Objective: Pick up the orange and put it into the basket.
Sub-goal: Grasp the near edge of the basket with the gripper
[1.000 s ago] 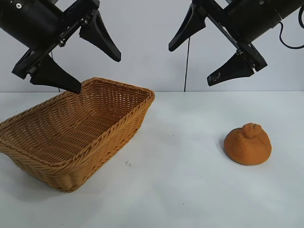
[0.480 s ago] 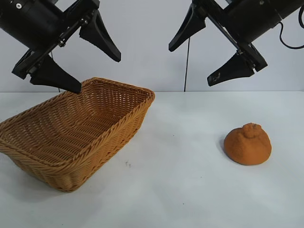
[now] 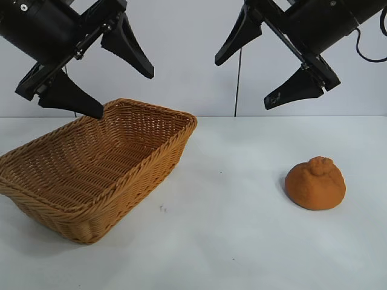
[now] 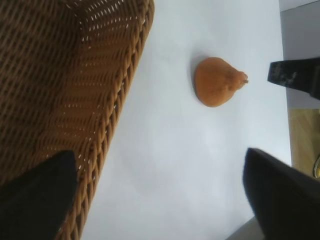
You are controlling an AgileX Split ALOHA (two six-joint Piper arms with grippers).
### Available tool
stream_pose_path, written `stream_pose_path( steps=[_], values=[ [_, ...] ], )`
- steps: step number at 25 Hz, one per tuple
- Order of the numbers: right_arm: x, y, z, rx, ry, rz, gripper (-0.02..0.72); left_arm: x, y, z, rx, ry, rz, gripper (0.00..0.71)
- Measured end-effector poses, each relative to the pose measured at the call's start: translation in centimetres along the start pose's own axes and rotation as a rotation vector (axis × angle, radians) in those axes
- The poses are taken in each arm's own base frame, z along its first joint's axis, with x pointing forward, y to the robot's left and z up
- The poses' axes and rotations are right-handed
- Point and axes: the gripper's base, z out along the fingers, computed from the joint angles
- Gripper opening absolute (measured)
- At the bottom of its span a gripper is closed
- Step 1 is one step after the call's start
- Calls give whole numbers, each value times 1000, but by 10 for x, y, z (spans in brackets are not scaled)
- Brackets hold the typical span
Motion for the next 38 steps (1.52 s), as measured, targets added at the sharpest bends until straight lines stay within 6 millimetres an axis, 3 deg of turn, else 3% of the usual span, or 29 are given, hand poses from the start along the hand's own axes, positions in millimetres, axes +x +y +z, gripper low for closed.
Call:
stream_pose_path(
  steps=[6, 11, 15, 23, 38],
  values=[
    [0, 0, 0, 3, 1, -3, 694, -6, 13, -56, -119, -77, -93, 640],
    [0, 0, 0, 5, 2, -4, 694, 6, 16, -79, -268, -74, -273, 640],
    [0, 0, 0, 5, 2, -4, 694, 19, 28, -76, -358, -86, -437, 640],
    [0, -1, 0, 7, 3, -6, 694, 56, 63, -51, -435, -76, -670, 640],
    [0, -1, 0, 7, 2, -6, 694, 68, 78, -39, -405, -178, -792, 639]
  ],
)
